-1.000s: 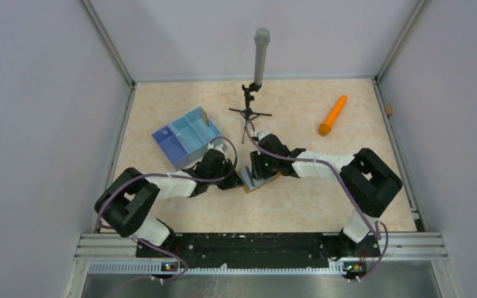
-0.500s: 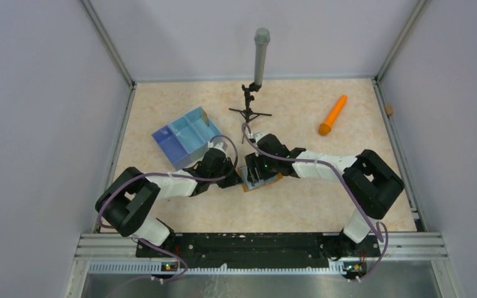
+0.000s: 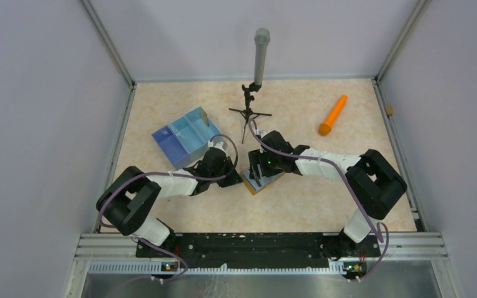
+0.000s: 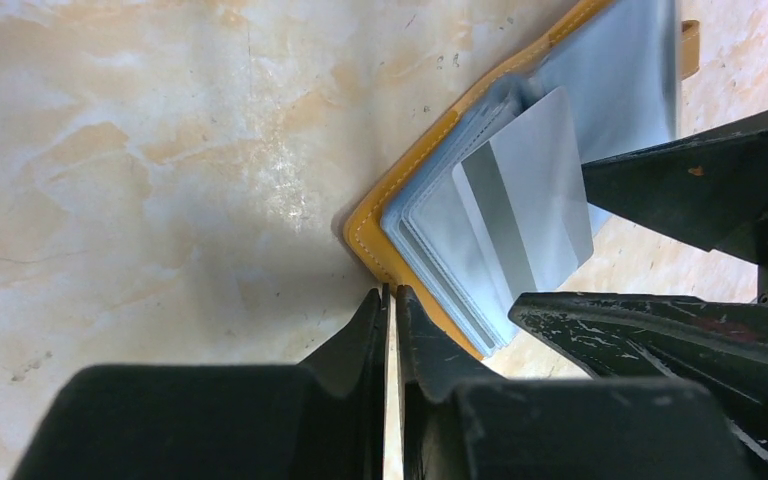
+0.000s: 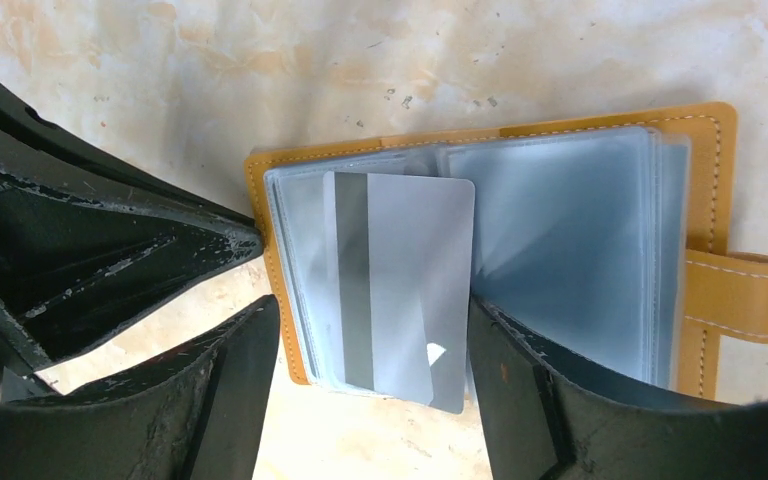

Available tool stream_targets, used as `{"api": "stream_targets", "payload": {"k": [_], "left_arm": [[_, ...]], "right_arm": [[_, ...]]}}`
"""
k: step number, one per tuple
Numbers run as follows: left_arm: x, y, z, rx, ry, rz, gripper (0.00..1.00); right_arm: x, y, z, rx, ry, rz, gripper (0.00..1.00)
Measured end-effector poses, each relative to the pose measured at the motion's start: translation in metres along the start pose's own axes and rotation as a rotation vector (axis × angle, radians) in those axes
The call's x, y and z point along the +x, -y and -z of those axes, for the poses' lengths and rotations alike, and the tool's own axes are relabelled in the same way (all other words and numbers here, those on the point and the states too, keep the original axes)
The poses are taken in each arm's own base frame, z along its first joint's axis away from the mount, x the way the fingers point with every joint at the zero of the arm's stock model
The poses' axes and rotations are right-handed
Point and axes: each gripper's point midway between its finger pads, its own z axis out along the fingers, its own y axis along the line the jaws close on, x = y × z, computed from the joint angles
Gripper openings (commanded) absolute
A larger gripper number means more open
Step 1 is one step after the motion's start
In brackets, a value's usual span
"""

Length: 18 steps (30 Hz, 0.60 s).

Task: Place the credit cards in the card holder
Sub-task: Insert the credit card into the card holder.

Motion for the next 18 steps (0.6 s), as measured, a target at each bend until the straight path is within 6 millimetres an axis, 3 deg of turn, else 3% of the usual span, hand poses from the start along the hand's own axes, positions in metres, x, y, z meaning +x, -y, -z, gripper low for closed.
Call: {"api": "stream_targets", "payload": {"k": [8,18], "left_arm": [[-0.001,0.000,-0.001,0.000,0.001,0.000,0.09],[-0.003,0.004,-0.005,0.007,-0.002,0.000,0.08]], "right_arm": [[-0.005,0.004,0.003,0.005,0.014,-0.020,0.70],[-0.010,0.002,0.003,-0.047,0.016,-0.027,0.64]]}}
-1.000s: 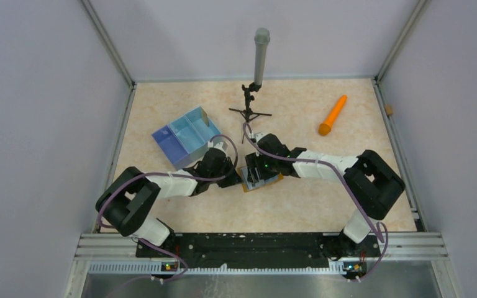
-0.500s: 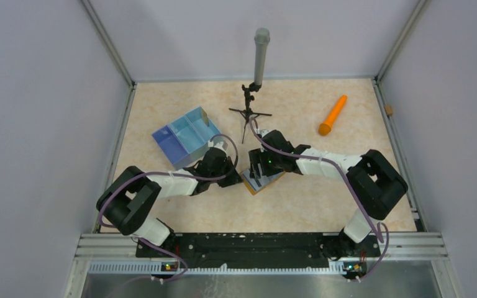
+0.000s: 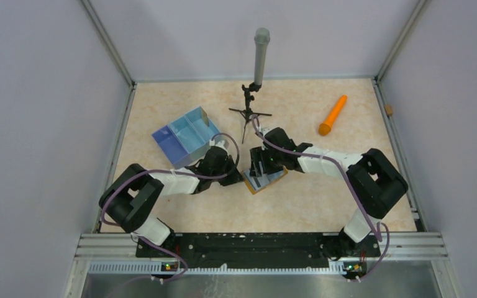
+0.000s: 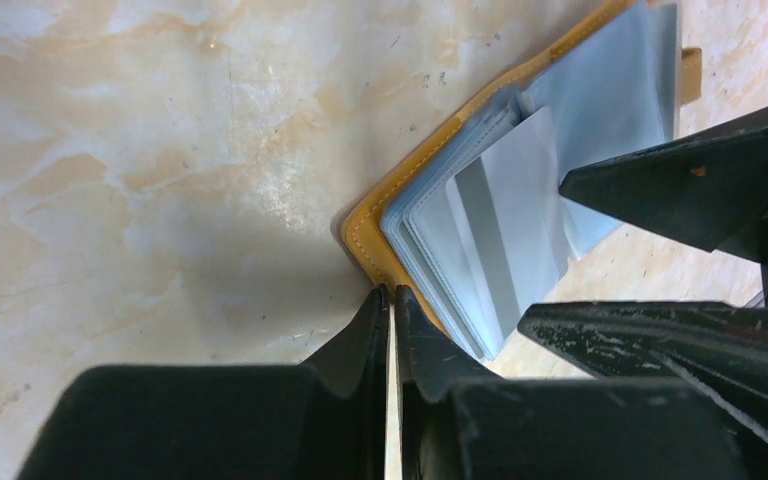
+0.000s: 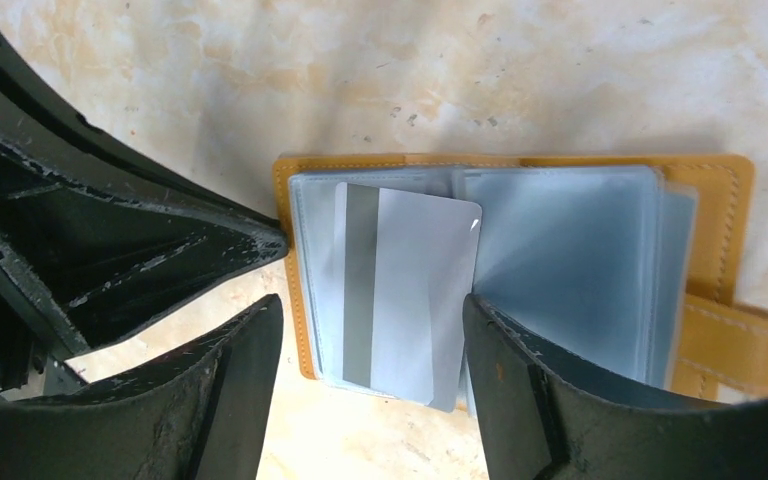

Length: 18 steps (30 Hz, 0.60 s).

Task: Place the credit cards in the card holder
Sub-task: Insert the credit card into the card holder.

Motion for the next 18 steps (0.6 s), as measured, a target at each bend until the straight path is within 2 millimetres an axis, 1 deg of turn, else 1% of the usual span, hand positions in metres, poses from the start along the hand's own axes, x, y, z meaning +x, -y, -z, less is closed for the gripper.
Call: {"api": "stream_targets", "payload": {"k": [4,12,15,18], "left_arm": [[-0.001,0.001,-0.001,0.002,0.001,0.000,0.08],[-0.003,0.003,-0.003,0.006,0.004,-0.001,0.08],[-0.003,0.003,-0.003,0.006,0.004,-0.001,0.08],[-0.003,0.002,-0.003,0.005,0.004,-0.001,0.08]], "right_arm": [[0.006,-0.007,-0.001,-0.045,-0.027,0.012,0.61],[0.012,-0.023,-0.002,-0.131,-0.063,0.041,0.58],[0.013,-0.025,-0.002,-0.137,-0.066,0.043,0.59],[0.011,-0.019,-0.003,-0.100,-0.057,0.031,0.63]]}}
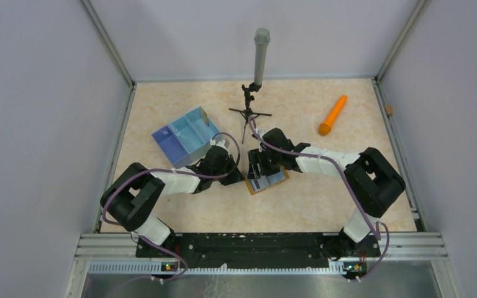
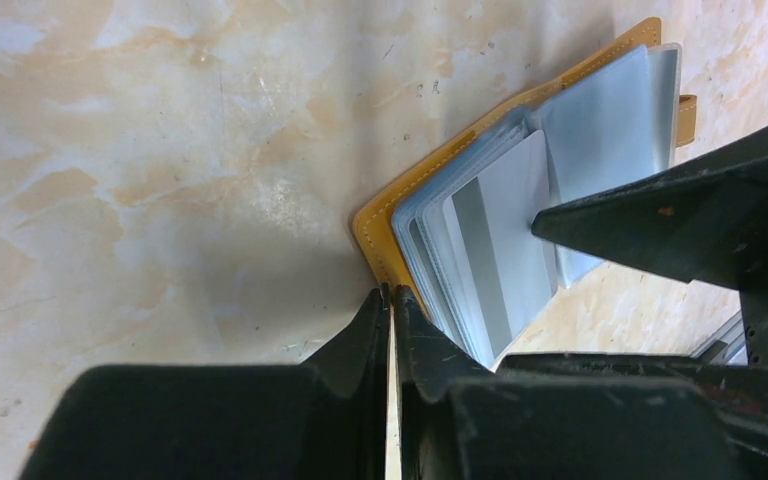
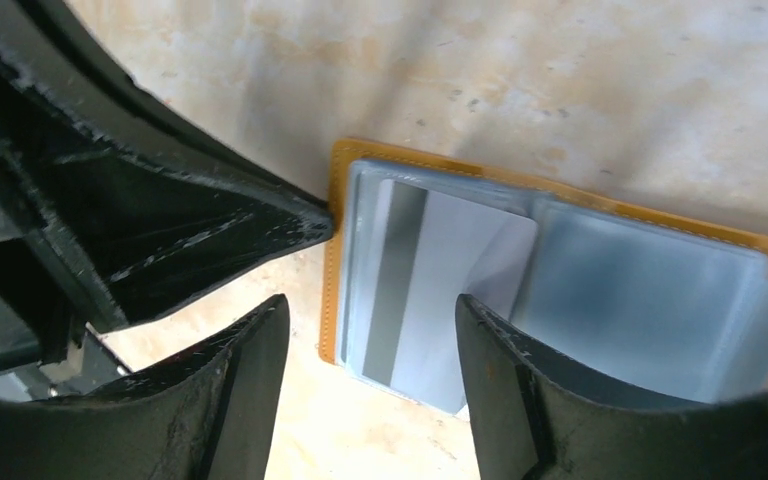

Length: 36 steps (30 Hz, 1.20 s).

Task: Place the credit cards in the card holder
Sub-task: Insert the credit card into the card holder.

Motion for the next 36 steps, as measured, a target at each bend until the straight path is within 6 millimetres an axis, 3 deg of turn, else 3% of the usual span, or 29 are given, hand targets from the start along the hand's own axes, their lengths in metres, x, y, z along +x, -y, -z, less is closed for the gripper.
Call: {"api": "stream_targets", "payload": {"k": [8,19,36], "left_arm": [[0.000,0.000,0.000,-0.001,0.001,-0.002,0.08],[-0.001,0.000,0.000,0.000,0.001,-0.004,0.08],[-0.001,0.000,0.000,0.000,0.002,-0.003,0.07]], "right_arm": [[-0.013,0.018,0.009,0.087,0.052,-0.042,0.63],[-0.006,0.026,0.003,0.103,0.024,-0.063,0.60],[-0.004,0.011,0.001,0.018,0.004,-0.061,0.55]]}}
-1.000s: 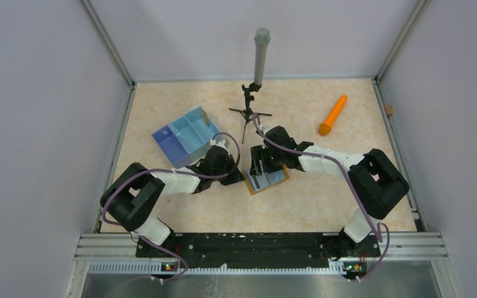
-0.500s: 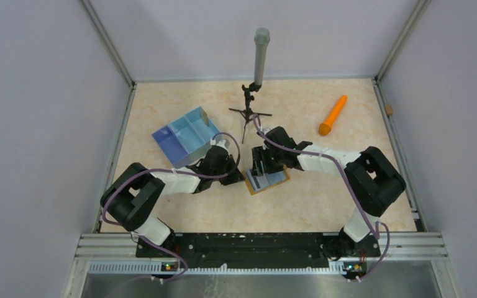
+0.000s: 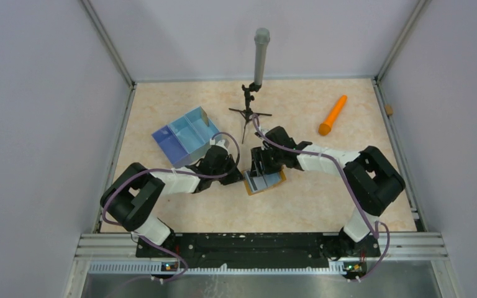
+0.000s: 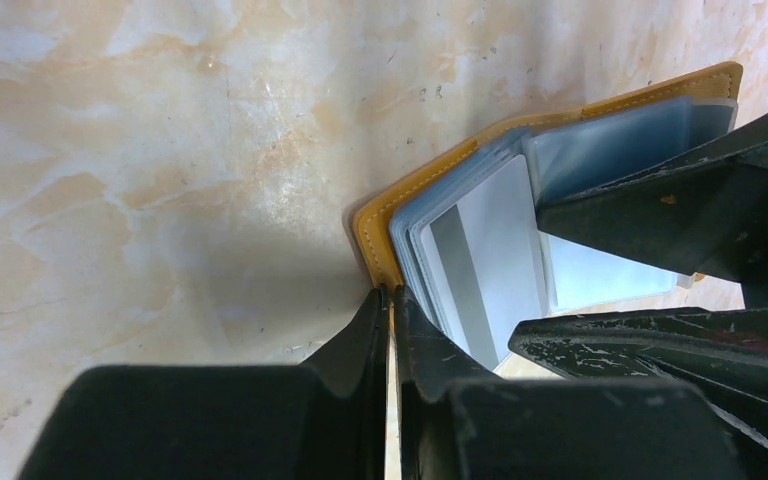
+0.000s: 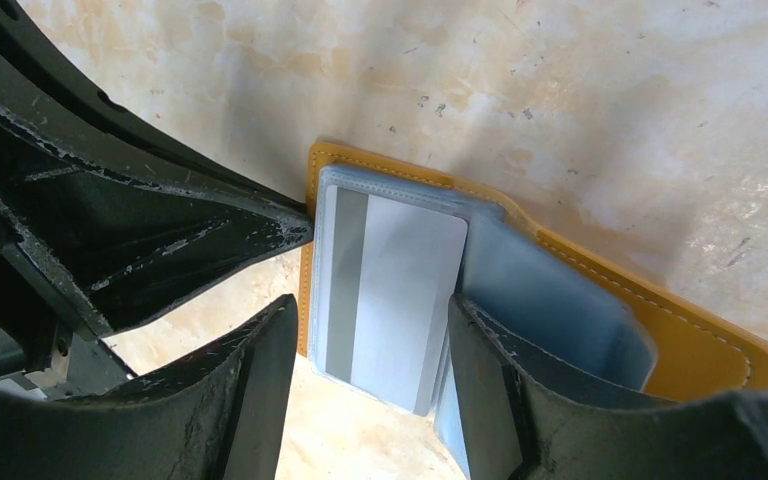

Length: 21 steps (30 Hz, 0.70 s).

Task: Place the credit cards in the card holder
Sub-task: Insert the credit card into the card holder, then pick up the credit card from the storage box.

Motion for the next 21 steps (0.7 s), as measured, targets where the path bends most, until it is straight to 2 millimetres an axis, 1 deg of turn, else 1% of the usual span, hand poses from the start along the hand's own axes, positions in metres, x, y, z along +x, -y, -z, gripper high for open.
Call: {"api": "stream_targets", "payload": {"k": [2,5,7,9,10,13,14,16,18,20,21], "left_arm": [[0.000,0.000,0.000,0.000,0.000,0.000,0.09],[0.000,0.000,0.000,-0.001,0.000,0.000,0.17],[-0.001,0.000,0.001,-0.004,-0.002,-0.002,0.27],[-0.002,-0.001,0.005,-0.013,-0.001,-0.008,0.42],[-0.003,-0.001,0.008,-0.020,-0.001,-0.012,0.47],[-0.012,0.002,0.023,-0.037,0.016,-0.023,0.55],[-0.019,0.006,0.030,-0.042,0.029,-0.029,0.57],[-0.036,0.017,0.044,-0.042,0.067,-0.049,0.59],[-0.057,0.030,0.060,-0.040,0.118,-0.073,0.59],[-0.084,0.041,0.079,-0.047,0.178,-0.091,0.59],[-0.096,0.044,0.087,-0.054,0.207,-0.092,0.59]], "right_arm": [[0.000,-0.001,-0.001,-0.006,-0.002,0.000,0.55],[0.000,-0.001,-0.001,-0.007,-0.001,-0.003,0.55],[0.000,-0.001,-0.001,-0.004,0.001,-0.007,0.57],[-0.003,-0.001,0.001,-0.002,0.010,-0.011,0.59],[-0.003,-0.002,0.001,-0.003,0.012,-0.012,0.60],[-0.015,-0.004,0.013,-0.007,0.056,-0.014,0.62],[-0.023,-0.006,0.022,-0.011,0.085,-0.013,0.62],[-0.037,-0.007,0.037,-0.018,0.141,-0.011,0.63],[-0.052,-0.007,0.055,-0.021,0.205,-0.010,0.63],[-0.065,-0.008,0.071,-0.027,0.265,-0.005,0.64],[-0.067,-0.007,0.077,-0.026,0.285,-0.003,0.64]]}}
